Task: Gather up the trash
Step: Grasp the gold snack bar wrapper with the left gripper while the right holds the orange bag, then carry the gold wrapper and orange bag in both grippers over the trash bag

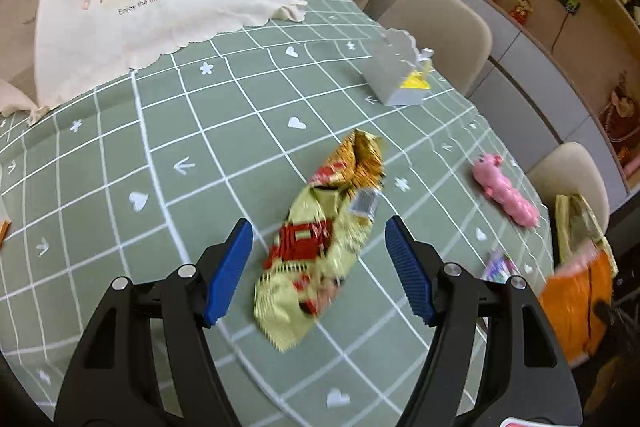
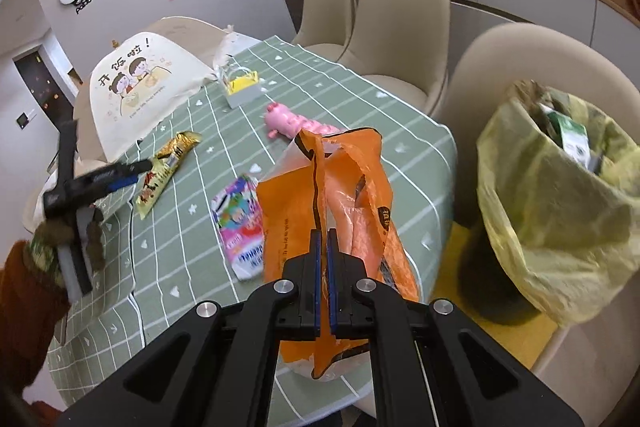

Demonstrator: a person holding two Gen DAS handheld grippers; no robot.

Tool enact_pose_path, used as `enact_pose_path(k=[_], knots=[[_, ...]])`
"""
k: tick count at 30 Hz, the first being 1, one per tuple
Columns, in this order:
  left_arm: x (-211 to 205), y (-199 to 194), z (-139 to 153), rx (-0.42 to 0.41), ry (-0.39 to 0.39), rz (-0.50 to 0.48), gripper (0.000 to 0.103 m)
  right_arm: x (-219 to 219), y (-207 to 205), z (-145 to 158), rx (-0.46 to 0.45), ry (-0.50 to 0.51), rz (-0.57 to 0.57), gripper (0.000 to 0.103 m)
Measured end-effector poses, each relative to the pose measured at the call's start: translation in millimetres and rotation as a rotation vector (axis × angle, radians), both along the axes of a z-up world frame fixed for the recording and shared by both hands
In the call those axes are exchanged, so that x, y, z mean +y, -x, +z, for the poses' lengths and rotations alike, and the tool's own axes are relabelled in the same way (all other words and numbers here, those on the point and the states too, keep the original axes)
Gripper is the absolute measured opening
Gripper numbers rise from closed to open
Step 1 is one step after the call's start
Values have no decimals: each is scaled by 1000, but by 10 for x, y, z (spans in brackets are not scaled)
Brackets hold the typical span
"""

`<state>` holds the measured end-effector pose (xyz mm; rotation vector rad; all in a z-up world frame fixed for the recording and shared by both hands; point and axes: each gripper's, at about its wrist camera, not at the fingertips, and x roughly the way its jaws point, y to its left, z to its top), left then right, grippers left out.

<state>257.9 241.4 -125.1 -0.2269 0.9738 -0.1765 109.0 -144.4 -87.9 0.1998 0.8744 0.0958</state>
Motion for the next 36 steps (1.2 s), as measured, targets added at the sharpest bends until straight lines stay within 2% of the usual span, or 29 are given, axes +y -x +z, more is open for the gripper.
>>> enact_pose_path(k=[1, 5, 8, 13, 18, 24, 36], knots=[[-21, -42, -30, 8, -9, -1, 65, -23, 31, -4, 2, -1, -2, 5], [-143, -121, -142, 56, -36, -16, 48, -117, 126, -8, 3, -3, -9, 5], [-238, -42, -92, 55, -61, -24, 37, -171, 177, -1, 1, -4, -10, 5], [-398, 235, 126, 38, -63, -26, 35, -198, 227, 77, -22, 13, 28, 5], [-614, 590, 598, -24, -13, -17, 34, -298, 220, 335, -88, 1, 72, 5], [-1087, 940, 1164, -108, -46, -26, 35, -471, 181, 675, -188, -6, 113, 5], [-2076, 1280, 1789, -249, -26, -87, 35, -1077, 324, 1288, -353, 61, 141, 5]])
